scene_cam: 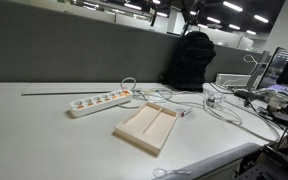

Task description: Put the screwdriver on the tray

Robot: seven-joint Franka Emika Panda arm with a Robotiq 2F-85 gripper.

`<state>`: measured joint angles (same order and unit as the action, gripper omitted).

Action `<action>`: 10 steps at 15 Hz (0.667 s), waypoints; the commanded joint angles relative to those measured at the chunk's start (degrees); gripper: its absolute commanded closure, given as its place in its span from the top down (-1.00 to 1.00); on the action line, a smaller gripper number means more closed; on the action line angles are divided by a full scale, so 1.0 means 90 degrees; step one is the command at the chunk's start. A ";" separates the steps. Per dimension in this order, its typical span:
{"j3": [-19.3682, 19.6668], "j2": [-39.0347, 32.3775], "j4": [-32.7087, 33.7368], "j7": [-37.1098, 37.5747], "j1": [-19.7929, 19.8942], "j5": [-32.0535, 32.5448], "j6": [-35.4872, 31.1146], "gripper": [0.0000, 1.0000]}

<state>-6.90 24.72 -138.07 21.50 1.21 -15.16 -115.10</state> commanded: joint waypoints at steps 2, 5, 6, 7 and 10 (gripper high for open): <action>0.0177 0.0121 -0.0743 0.0713 0.0523 0.0404 -0.1078 1.00; 0.0220 0.0019 -0.1074 0.1241 0.0919 0.0708 -0.1592 1.00; 0.0235 -0.0002 -0.1171 0.1430 0.1049 0.0803 -0.1695 1.00; 0.0239 -0.0016 -0.1278 0.1639 0.1198 0.0948 -0.1807 1.00; 0.0383 -0.0081 -0.1270 0.1497 0.1163 0.0966 -0.1673 1.00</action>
<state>-4.61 24.01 -149.60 34.59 12.89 -7.06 -130.21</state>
